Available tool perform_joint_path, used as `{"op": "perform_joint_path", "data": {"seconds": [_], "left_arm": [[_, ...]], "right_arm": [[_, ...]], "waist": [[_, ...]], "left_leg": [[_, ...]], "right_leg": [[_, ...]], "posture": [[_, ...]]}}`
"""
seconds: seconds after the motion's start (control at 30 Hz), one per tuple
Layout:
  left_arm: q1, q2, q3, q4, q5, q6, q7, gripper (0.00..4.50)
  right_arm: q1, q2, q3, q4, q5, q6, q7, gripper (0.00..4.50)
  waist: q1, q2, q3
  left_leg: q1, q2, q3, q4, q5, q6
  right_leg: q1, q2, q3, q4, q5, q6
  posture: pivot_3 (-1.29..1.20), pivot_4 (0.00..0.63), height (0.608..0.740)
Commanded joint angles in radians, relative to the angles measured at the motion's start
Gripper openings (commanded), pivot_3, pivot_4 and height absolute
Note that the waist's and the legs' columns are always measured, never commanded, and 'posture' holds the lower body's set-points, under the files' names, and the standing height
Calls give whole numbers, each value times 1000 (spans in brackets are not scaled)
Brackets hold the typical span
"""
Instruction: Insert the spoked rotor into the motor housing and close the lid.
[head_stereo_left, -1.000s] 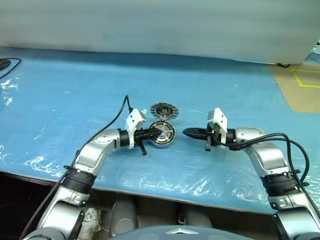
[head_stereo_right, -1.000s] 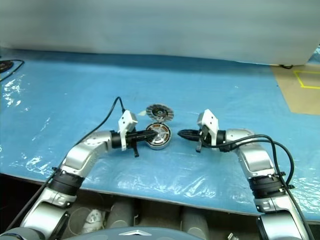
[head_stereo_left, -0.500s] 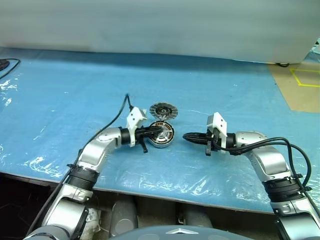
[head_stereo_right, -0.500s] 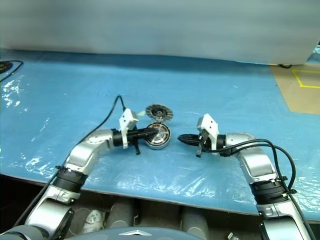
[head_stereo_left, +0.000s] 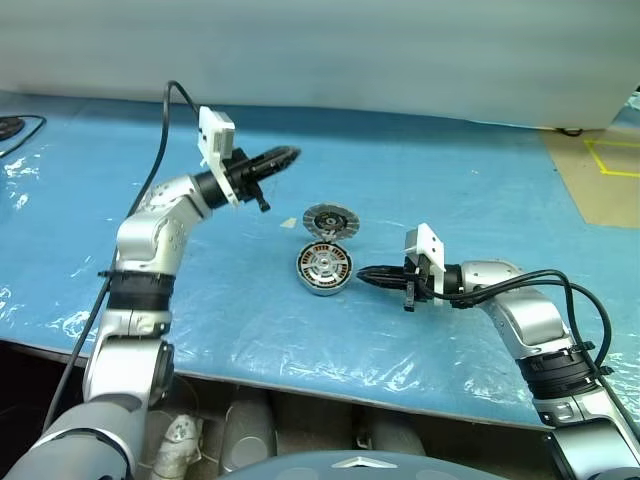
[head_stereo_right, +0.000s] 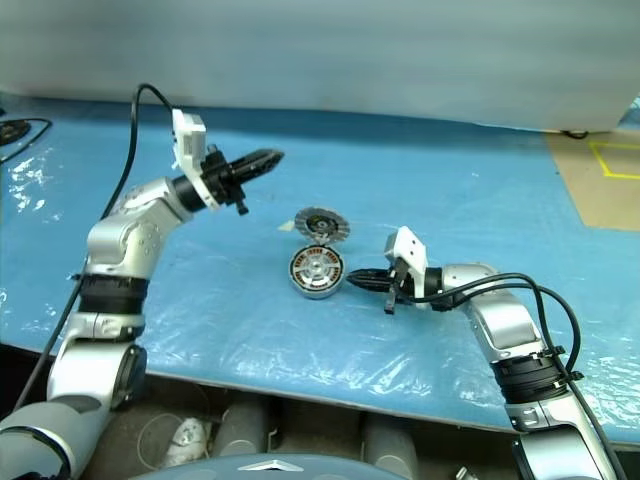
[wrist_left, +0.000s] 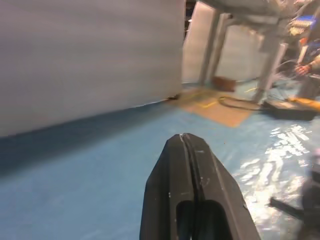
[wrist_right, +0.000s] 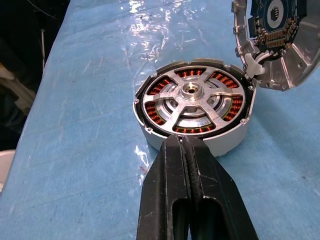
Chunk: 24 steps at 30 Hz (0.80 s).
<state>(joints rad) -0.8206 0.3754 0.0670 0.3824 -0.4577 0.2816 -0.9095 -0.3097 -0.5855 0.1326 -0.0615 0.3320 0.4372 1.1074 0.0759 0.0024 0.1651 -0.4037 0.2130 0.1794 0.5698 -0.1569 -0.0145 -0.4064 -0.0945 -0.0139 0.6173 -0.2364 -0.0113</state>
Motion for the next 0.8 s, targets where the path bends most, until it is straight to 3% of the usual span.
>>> {"op": "perform_joint_path", "data": {"seconds": [0.03,0.2,0.37,0.6,0.8], "left_arm": [[-119,-31,-41,246,115,-185,-20,29],[-264,-118,-76,581,206,-381,-106,29],[-337,-212,-89,732,232,-390,-285,29],[-338,-230,-125,751,264,-281,-544,29],[-244,-200,-197,620,286,-177,-694,29]], "right_arm": [[-11,3,-4,-51,25,10,-3,0],[4,-1,-17,-88,34,31,-26,0],[43,-15,-36,-146,49,61,-60,0],[84,-39,-81,-205,103,114,-83,0],[93,-67,-142,-177,97,67,-105,0]], "waist": [[2,0,0],[17,0,0],[30,-1,0],[31,-1,1],[32,-1,1]], "left_leg": [[0,0,0,0,0,0],[-3,-1,-2,0,4,0],[-4,0,-3,-1,4,1],[-3,-2,-3,-1,2,3],[-3,-4,-3,-1,1,2]], "right_leg": [[0,0,0,0,0,0],[-1,0,-3,-1,0,1],[-1,-1,-5,-1,0,0],[0,-4,-6,-1,0,0],[0,-7,-6,-1,0,0]], "posture": [[0,150,740],[0,150,740],[0,150,740],[0,150,740],[0,150,740]]}}
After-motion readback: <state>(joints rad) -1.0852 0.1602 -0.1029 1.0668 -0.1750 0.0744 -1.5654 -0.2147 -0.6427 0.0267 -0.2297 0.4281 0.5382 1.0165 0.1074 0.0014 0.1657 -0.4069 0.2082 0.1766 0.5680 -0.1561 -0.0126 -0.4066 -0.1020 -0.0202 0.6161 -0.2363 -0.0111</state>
